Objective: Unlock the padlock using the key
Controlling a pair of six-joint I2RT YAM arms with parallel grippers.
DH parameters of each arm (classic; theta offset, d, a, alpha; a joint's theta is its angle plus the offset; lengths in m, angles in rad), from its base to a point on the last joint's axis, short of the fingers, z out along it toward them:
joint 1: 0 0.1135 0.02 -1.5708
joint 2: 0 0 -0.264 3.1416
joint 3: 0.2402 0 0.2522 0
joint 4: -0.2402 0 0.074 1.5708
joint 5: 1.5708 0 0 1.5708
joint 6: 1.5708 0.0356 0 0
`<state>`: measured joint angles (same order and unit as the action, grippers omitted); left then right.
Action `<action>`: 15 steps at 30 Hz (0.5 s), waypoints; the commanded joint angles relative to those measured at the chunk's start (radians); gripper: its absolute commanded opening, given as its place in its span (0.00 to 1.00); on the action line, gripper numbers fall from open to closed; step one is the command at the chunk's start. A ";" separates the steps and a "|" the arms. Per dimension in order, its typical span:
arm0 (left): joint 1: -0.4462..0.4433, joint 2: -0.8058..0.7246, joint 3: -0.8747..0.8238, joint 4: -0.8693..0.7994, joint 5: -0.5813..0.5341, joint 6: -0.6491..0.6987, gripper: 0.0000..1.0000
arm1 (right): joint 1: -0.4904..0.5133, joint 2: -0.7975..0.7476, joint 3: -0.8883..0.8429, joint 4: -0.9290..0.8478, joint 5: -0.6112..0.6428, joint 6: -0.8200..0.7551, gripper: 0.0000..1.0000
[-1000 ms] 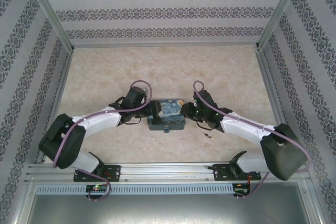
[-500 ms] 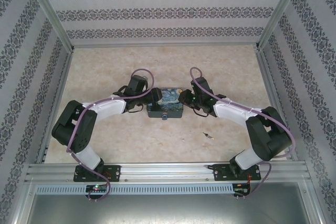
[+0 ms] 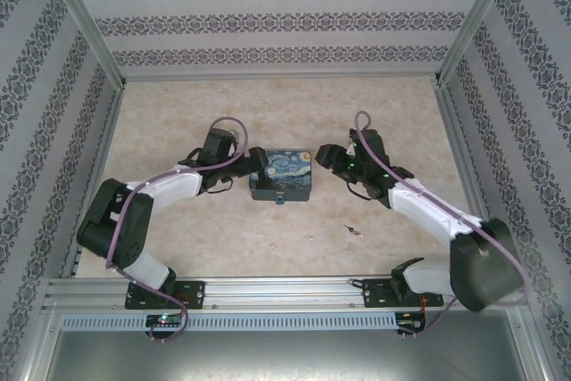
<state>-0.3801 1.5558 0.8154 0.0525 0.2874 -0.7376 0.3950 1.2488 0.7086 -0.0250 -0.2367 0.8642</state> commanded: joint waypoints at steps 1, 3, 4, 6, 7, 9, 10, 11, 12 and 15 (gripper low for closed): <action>0.031 -0.125 -0.044 -0.015 0.011 0.011 1.00 | -0.026 -0.104 -0.087 -0.168 0.000 -0.055 0.60; 0.031 -0.189 -0.068 -0.043 0.014 0.002 1.00 | -0.036 -0.175 -0.139 -0.236 0.022 -0.062 0.61; 0.031 -0.213 -0.079 -0.060 0.025 -0.009 1.00 | -0.039 -0.202 -0.161 -0.270 0.032 -0.064 0.61; 0.026 -0.255 -0.095 -0.092 0.052 -0.033 1.00 | -0.041 -0.254 -0.209 -0.327 0.051 -0.070 0.61; 0.018 -0.272 -0.104 -0.107 0.064 -0.043 1.00 | -0.042 -0.271 -0.233 -0.347 0.058 -0.073 0.61; -0.012 -0.303 -0.118 -0.129 0.071 -0.056 1.00 | -0.041 -0.289 -0.268 -0.365 0.067 -0.078 0.61; -0.031 -0.319 -0.121 -0.141 0.068 -0.062 1.00 | -0.042 -0.293 -0.282 -0.369 0.066 -0.081 0.61; -0.051 -0.330 -0.123 -0.153 0.063 -0.067 1.00 | -0.040 -0.293 -0.291 -0.376 0.072 -0.083 0.61; -0.067 -0.338 -0.126 -0.158 0.060 -0.071 1.00 | -0.041 -0.293 -0.295 -0.380 0.076 -0.083 0.61; -0.118 -0.358 -0.131 -0.163 0.048 -0.094 1.00 | -0.033 -0.281 -0.311 -0.384 0.089 -0.089 0.61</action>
<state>-0.4625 1.2266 0.6968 -0.0647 0.3355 -0.7948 0.3618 0.9691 0.4099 -0.3752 -0.1864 0.8001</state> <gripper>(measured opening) 0.996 0.611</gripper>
